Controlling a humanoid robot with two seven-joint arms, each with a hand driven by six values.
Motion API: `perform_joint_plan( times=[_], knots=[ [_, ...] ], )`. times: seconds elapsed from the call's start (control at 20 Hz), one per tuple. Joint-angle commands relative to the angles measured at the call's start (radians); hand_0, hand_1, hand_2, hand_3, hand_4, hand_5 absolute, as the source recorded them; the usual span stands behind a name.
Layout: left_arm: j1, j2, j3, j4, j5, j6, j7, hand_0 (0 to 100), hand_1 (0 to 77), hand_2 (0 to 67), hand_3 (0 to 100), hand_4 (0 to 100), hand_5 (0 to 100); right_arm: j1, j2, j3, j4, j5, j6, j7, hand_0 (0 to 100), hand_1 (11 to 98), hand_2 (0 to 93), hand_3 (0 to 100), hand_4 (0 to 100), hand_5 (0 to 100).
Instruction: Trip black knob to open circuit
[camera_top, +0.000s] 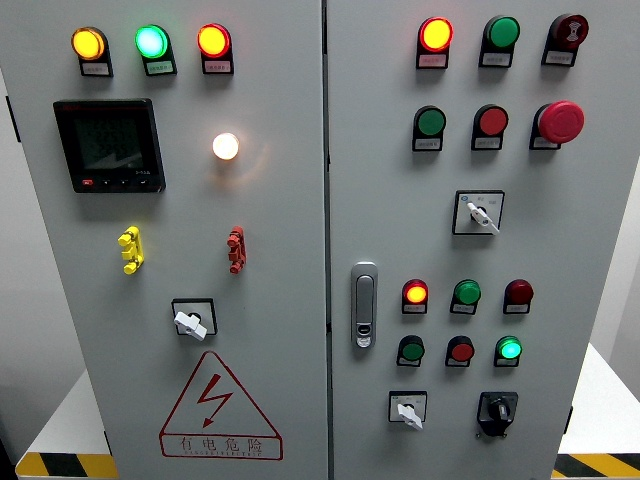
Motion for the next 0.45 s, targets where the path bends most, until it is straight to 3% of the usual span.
perform_joint_plan(
  times=[0.0,0.4],
  knots=[
    [0.0,0.001,0.0,0.0,0.0,0.0,0.0,0,3.0,12.9,21,7,2,0.008,0.0043,0.0,0.002,-0.002,0.001,-0.001,86,49.5,6.3,19,16,38],
    [0.0,0.0,0.0,0.0,0.0,0.0,0.0,0,2.9,12.9,21,7,2,0.015,0.0044,0.0,0.002,-0.006,0.001,-0.002,87,49.4,7.4,15,13,31]
  ],
)
